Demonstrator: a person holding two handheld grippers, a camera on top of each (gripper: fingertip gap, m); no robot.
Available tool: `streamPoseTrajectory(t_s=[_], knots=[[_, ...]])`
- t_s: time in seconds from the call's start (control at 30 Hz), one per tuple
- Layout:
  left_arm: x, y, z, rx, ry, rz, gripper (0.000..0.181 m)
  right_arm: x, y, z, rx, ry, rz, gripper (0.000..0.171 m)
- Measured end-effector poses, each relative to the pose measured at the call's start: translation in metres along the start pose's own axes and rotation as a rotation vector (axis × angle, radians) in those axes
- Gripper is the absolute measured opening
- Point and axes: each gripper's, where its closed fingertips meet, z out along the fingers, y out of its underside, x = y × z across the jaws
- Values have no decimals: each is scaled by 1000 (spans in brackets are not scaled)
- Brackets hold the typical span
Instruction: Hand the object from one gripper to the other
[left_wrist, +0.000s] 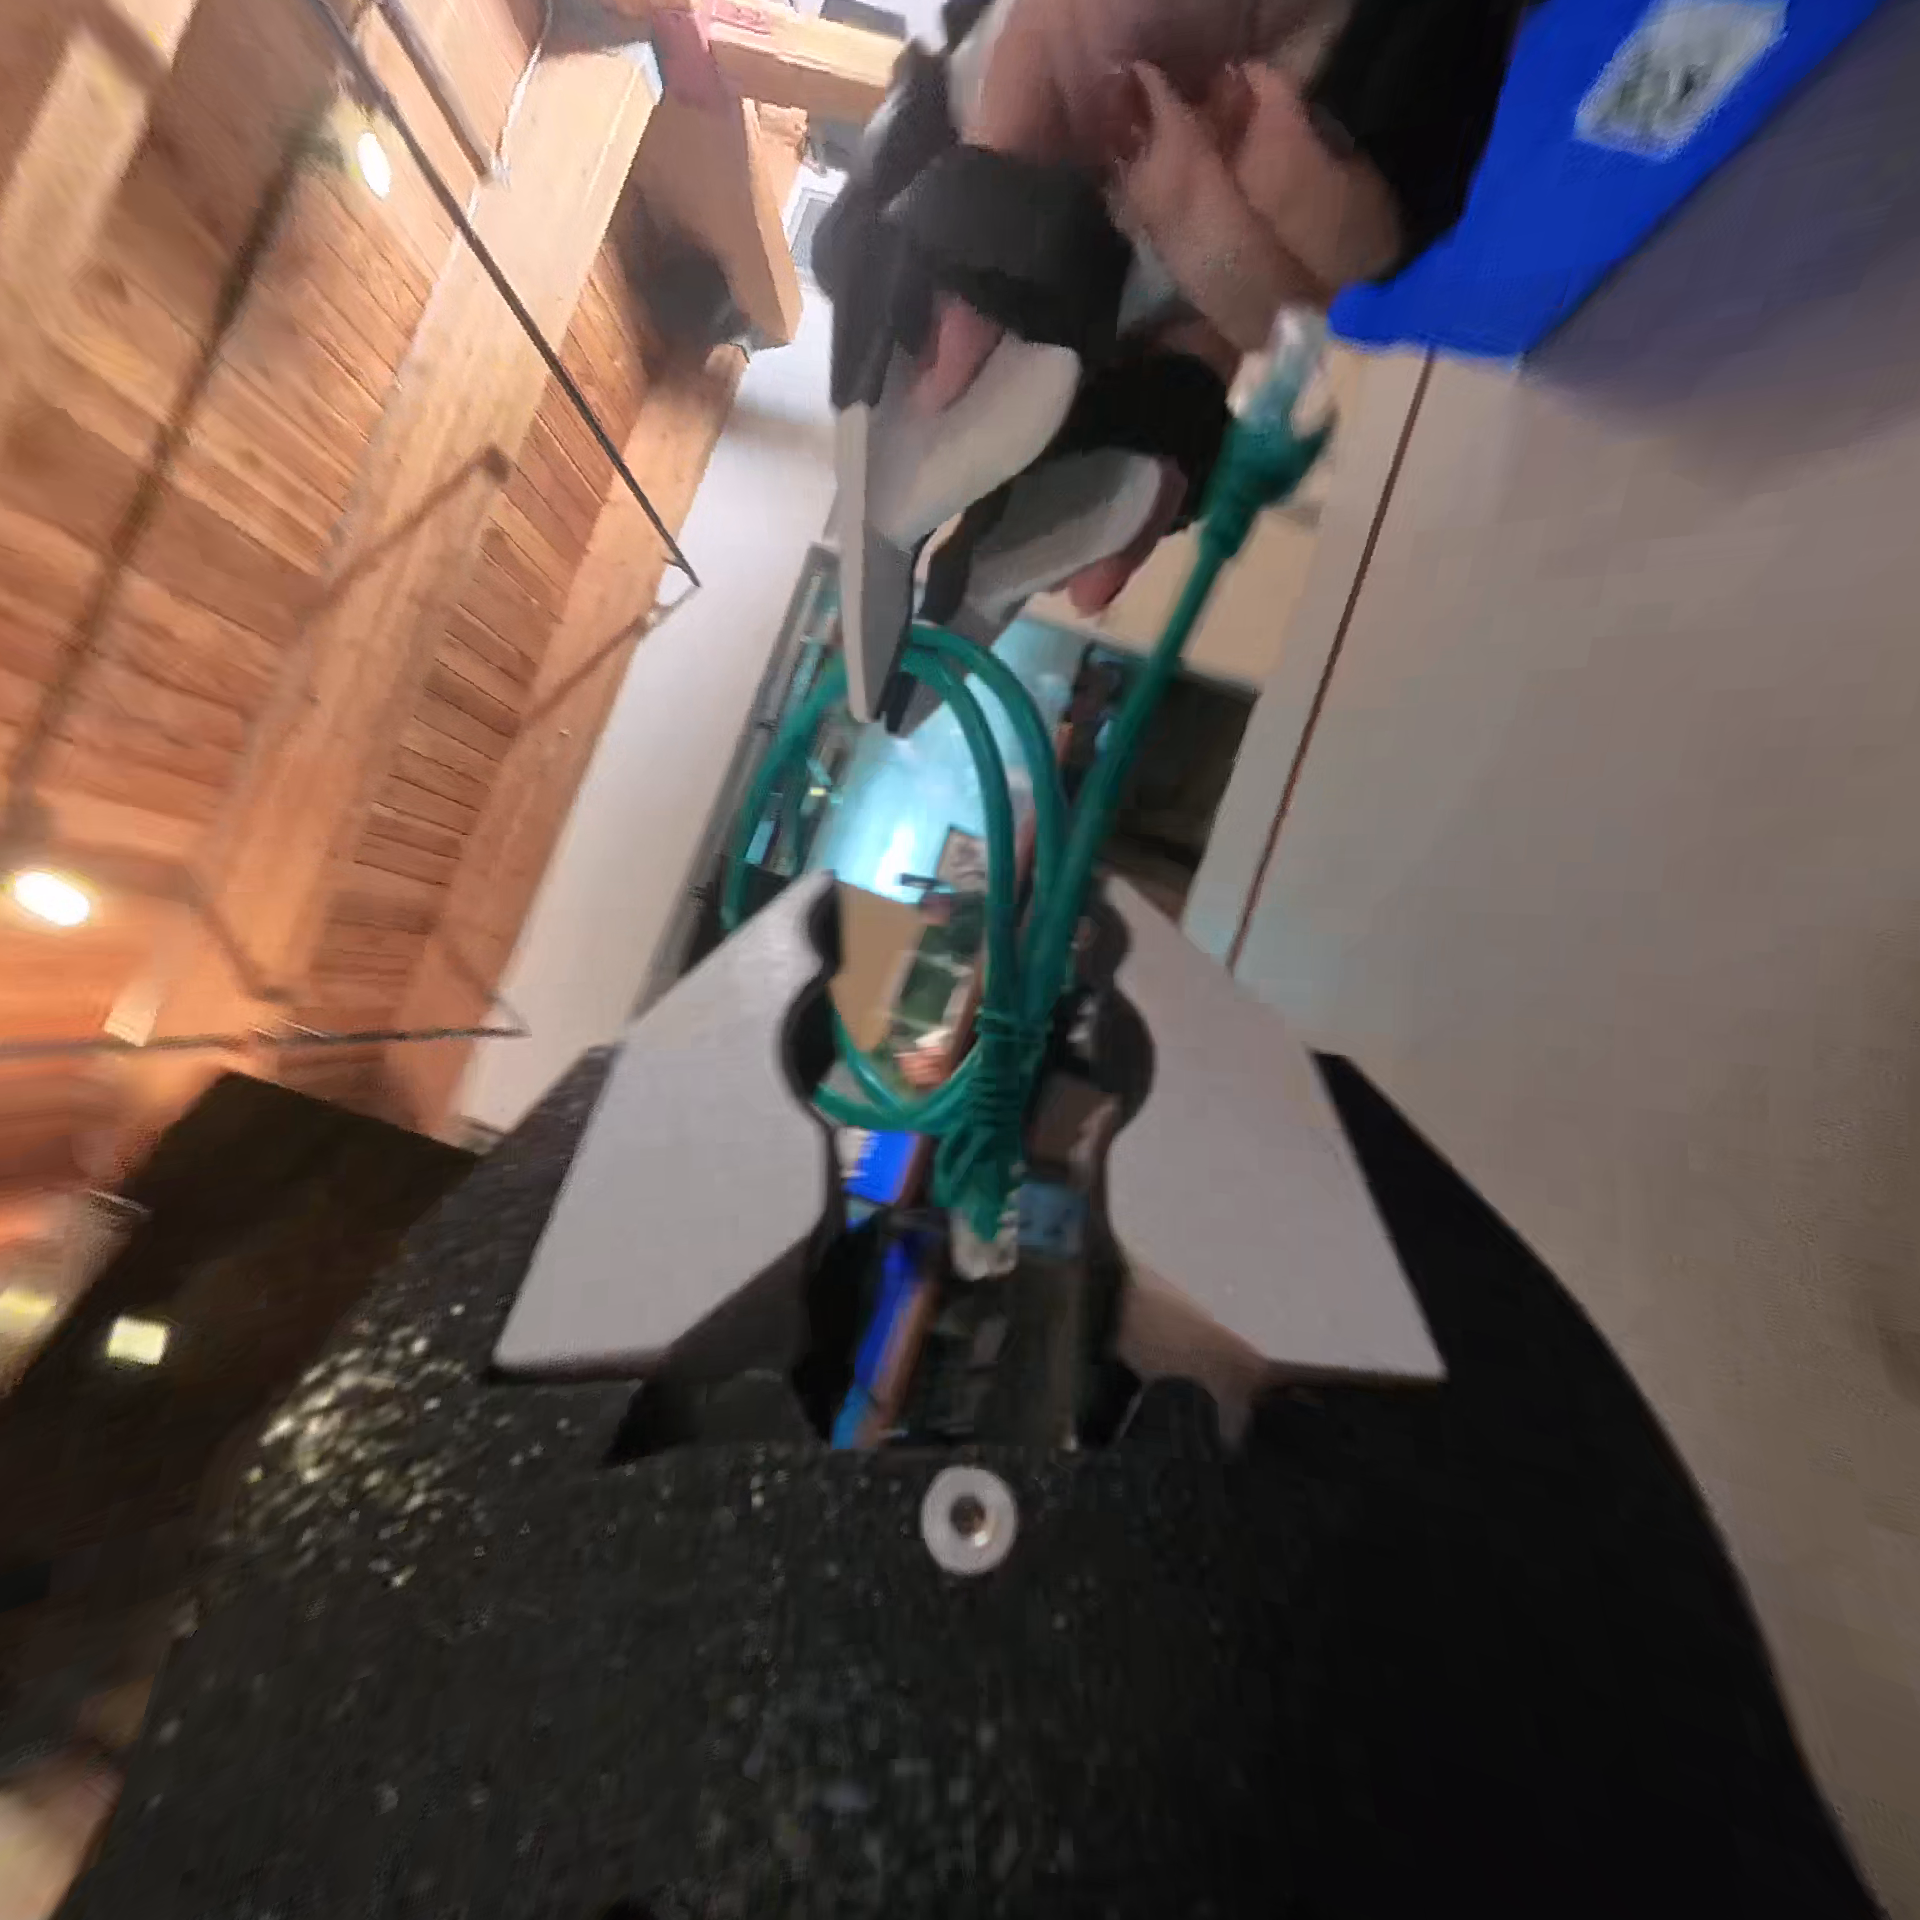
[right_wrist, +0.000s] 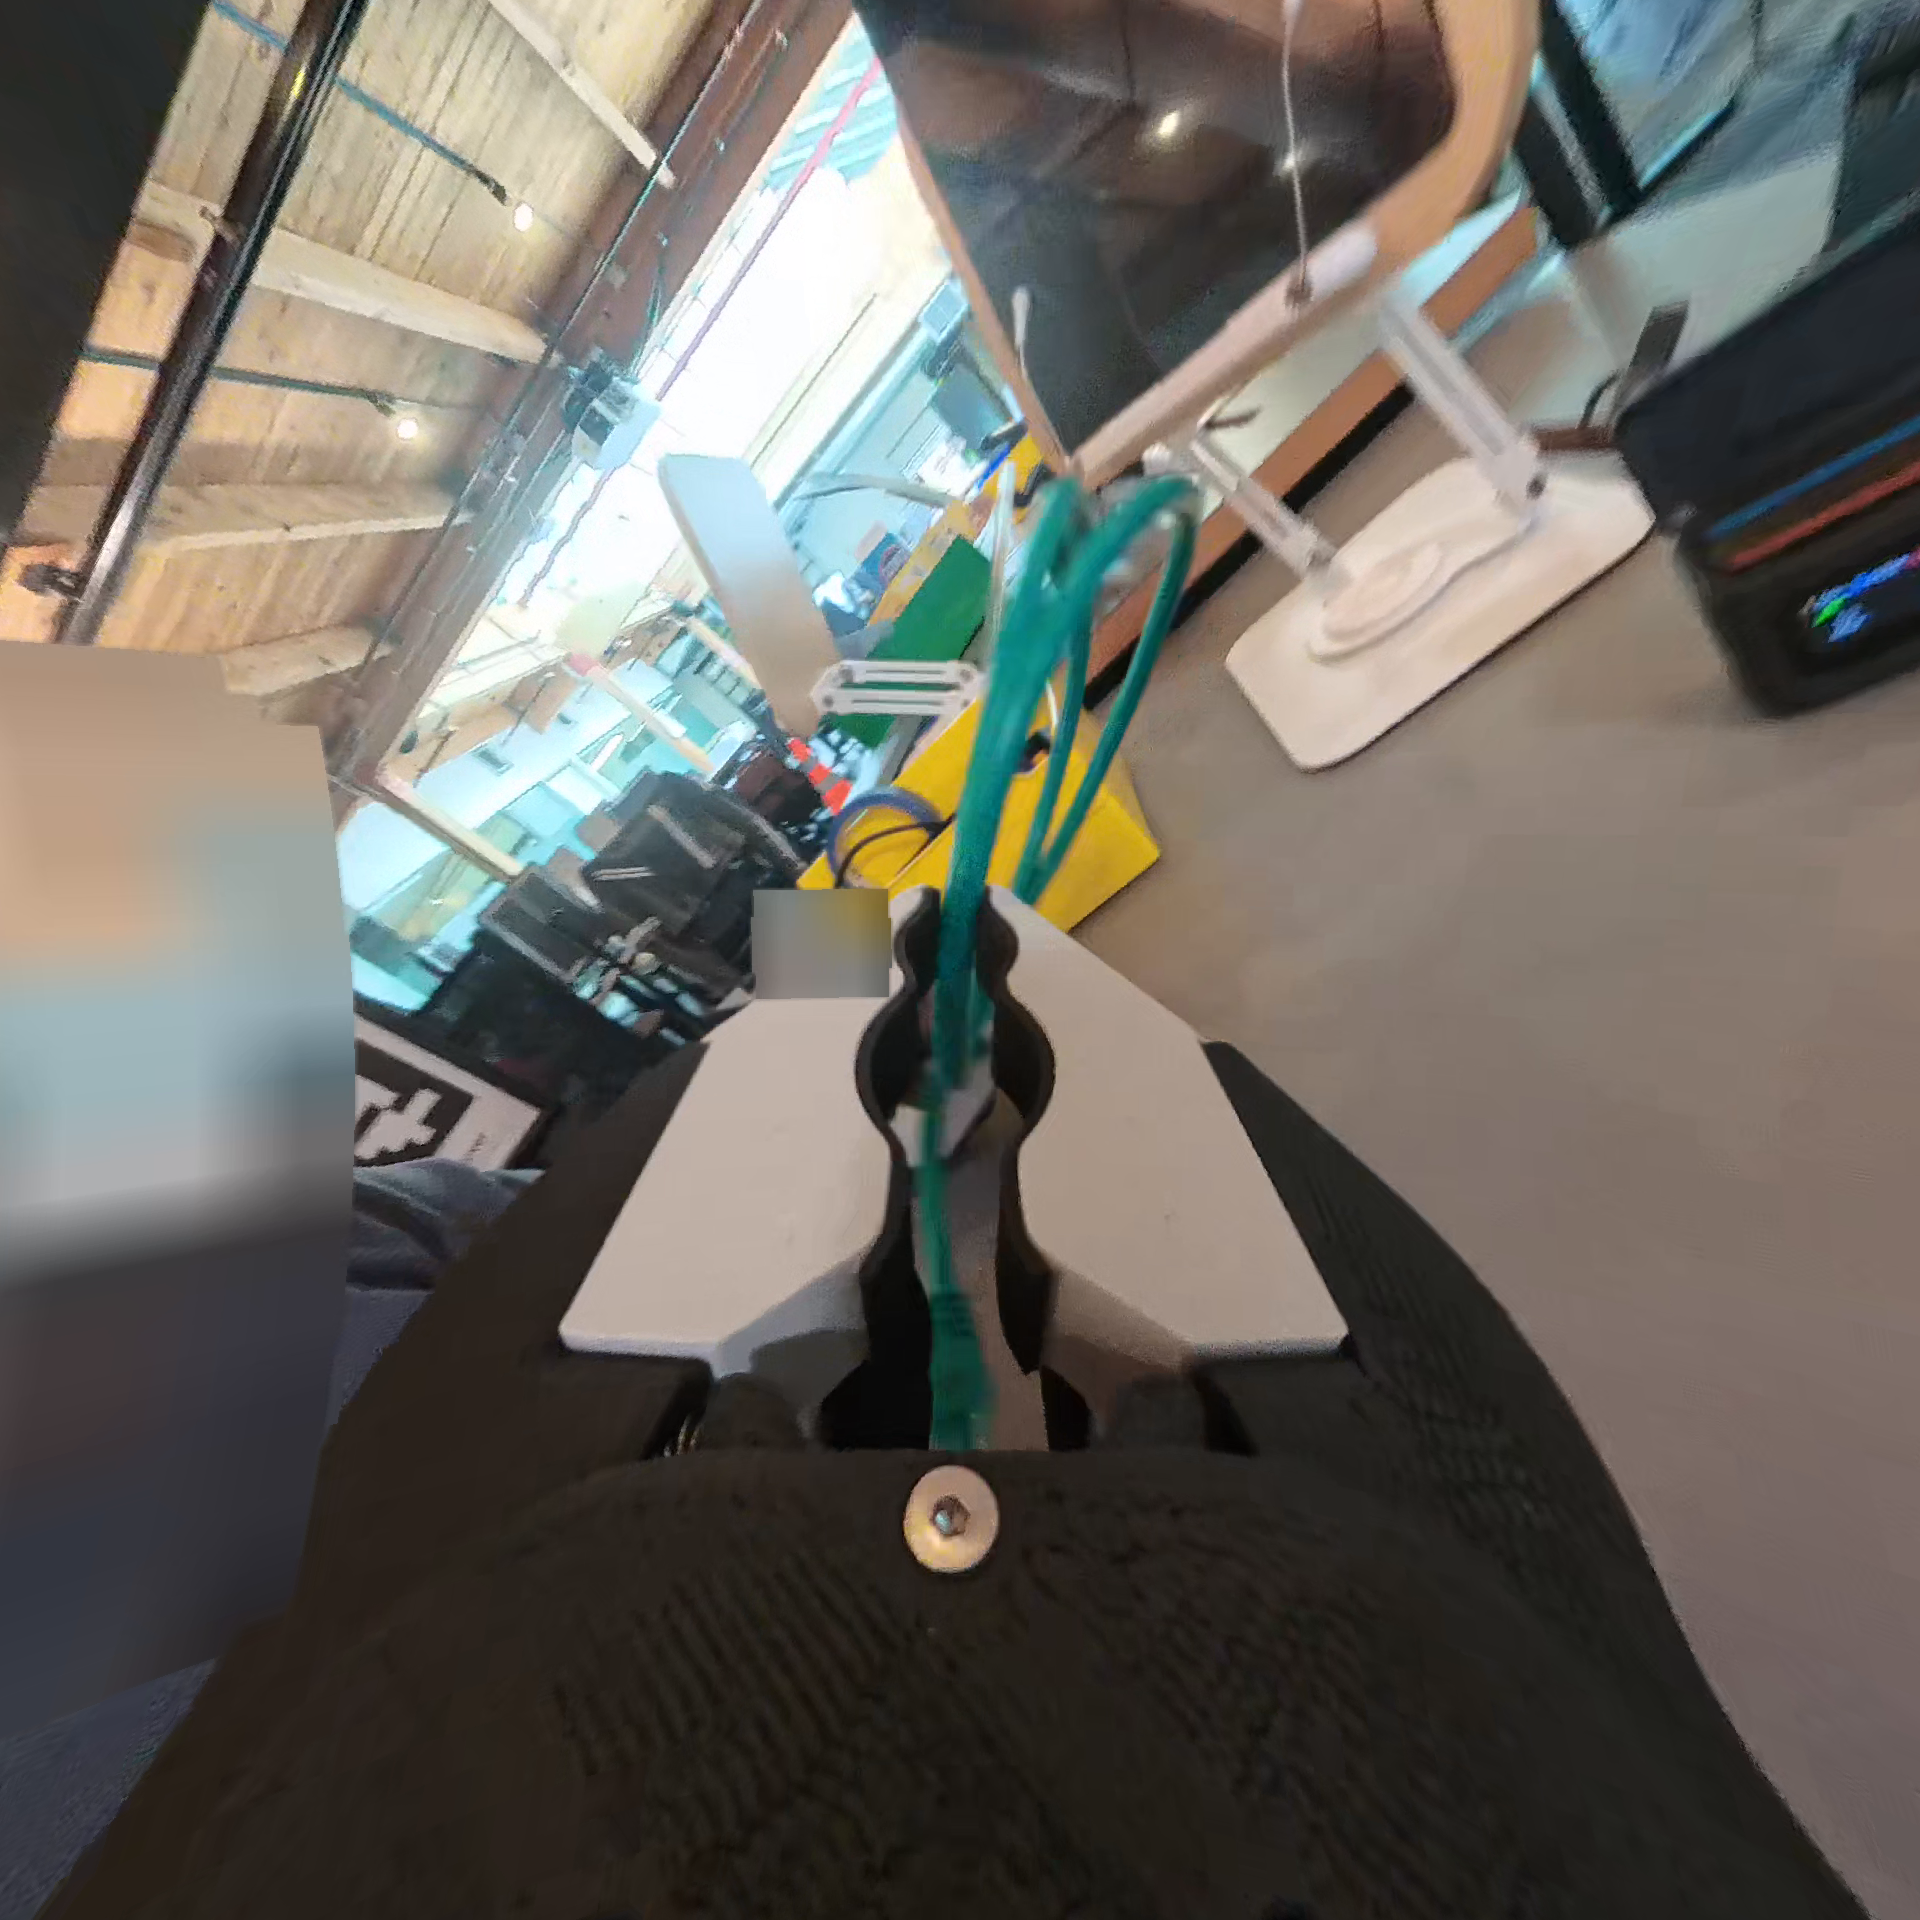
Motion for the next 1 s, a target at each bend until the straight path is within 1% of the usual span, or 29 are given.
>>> streamPoseTrajectory(t_s=[0.07, 0.1, 0.13, 0.17, 0.23, 0.3, 0.37, 0.43, 0.53, 0.67, 0.73, 0.83, 0.87, 0.93, 1.0], knots=[[-8, -5, 1, 68, 2, -292, 87, -1, -12, -8, 39, 96, -110, 3], [-13, -5, 0, 101, 0, -431, 96, -2, -18, -14, 54, 152, -172, 3], [-17, -1, 0, 116, -4, -545, 100, -7, -24, -20, 71, 200, -235, 3], [-19, 6, 0, 118, -9, -628, 101, -14, -32, -27, 92, 236, -296, 3], [-18, 25, 1, 82, -22, -738, 98, -33, -46, -42, 141, 294, -411, 3], [-13, 39, 3, 47, -20, -804, 94, -51, -59, -62, 191, 373, -524, 3], [-9, 51, 5, 12, -19, -853, 93, -64, -71, -86, 235, 493, -625, 3], [-7, 58, 7, -8, -11, -911, 91, -70, -79, -115, 255, 653, -704, 3], [-3, 73, 9, -57, -4, -1030, 91, -65, -83, -171, 227, 983, -764, 3], [-2, 92, 9, -97, -14, -1191, 89, -43, -72, -258, 82, 1486, -723, 3], [-2, 100, 8, -109, -23, -1251, 88, -28, -60, -294, -25, 1655, -657, 3], [-1, 106, 7, -116, -23, -1316, 86, 7, -34, -324, -191, 1723, -489, 4], [-1, 107, 7, -118, -23, -1327, 86, 20, -25, -329, -251, 1720, -442, 4], [0, 108, 8, -120, -19, -1335, 87, 47, -5, -329, -354, 1661, -359, 4], [2, 108, 9, -130, -6, -1333, 89, 65, 9, -321, -414, 1591, -301, 26]])
